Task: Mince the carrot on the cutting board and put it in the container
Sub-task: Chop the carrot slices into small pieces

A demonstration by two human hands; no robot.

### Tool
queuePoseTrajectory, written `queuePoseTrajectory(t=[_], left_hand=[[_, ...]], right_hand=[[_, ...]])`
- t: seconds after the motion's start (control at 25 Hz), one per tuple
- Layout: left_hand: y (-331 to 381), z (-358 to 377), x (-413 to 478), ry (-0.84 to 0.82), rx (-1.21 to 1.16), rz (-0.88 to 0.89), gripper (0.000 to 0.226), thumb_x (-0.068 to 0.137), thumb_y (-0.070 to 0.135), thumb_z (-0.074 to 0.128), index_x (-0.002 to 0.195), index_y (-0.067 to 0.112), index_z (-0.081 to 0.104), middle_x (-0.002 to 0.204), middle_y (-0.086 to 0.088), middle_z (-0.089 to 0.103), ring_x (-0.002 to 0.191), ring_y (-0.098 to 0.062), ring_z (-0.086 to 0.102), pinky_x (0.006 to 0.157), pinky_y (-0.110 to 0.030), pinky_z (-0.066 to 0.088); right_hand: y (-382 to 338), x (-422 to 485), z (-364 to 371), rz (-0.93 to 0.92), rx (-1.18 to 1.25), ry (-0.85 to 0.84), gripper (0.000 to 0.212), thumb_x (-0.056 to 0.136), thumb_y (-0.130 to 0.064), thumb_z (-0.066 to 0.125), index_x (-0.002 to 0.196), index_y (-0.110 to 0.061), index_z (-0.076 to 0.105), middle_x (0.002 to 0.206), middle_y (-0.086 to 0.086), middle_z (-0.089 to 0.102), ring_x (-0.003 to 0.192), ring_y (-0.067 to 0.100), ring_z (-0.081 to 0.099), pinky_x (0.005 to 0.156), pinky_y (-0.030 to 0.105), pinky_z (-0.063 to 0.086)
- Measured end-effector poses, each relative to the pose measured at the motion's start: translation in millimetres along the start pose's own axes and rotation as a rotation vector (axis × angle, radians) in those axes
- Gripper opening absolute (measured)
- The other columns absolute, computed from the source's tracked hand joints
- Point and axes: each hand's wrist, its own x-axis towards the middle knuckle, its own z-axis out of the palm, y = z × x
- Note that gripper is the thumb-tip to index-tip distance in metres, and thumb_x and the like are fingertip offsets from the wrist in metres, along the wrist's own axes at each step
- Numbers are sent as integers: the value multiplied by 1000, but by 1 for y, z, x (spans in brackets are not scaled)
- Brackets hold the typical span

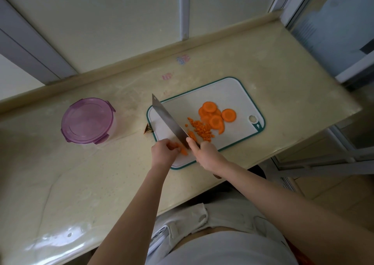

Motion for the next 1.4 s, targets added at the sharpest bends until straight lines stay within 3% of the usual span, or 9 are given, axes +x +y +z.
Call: queuePoseTrajectory(t=[0.44, 0.68, 0.88, 1.0, 1.16, 1.4], left_hand=[[-4, 6, -6, 66, -39, -6, 9, 86, 16, 60, 82, 7, 62, 79, -5, 59, 75, -19, 53, 64, -24, 38], [1, 6, -6, 51, -60, -40, 6, 84, 8, 57, 81, 10, 62, 81, -5, 61, 75, -17, 53, 56, -16, 37], [6, 2, -7, 28, -72, -68, 9, 84, 6, 56, 78, 11, 61, 71, 2, 55, 73, -14, 50, 51, -8, 32], [7, 1, -4, 2, -73, -80, 11, 83, 5, 56, 77, 11, 63, 68, 3, 56, 73, -14, 50, 51, -12, 34], [6, -1, 1, -23, -46, -94, 16, 82, 5, 56, 86, 6, 71, 81, -3, 62, 78, -17, 54, 67, -22, 41], [7, -1, 4, -32, -23, -90, 16, 83, 6, 57, 88, 7, 71, 84, -3, 63, 77, -15, 53, 66, -22, 40]], right_hand=[[11, -28, -4, 14, 12, -17, 60, 98, -52, 35, 53, -13, 37, 49, -2, 39, 45, 12, 40, 52, 25, 33], [8, -38, 1, -4, -74, 8, 58, 99, -48, 36, 53, -13, 33, 51, 0, 39, 47, 12, 40, 51, 24, 32], [7, -36, 6, 16, -80, 12, 60, 100, -48, 34, 52, -12, 31, 49, 0, 36, 45, 12, 36, 48, 22, 29], [5, -33, 8, 40, -108, 8, 56, 100, -48, 33, 54, -15, 31, 52, 1, 37, 48, 14, 38, 47, 22, 30], [3, -31, 4, 24, -87, -64, 46, 99, -50, 30, 63, -23, 36, 63, -1, 43, 55, 11, 41, 52, 19, 33], [1, -23, 3, 10, -55, -77, 39, 99, -50, 32, 66, -29, 38, 66, -7, 45, 57, 3, 40, 56, 14, 33]])
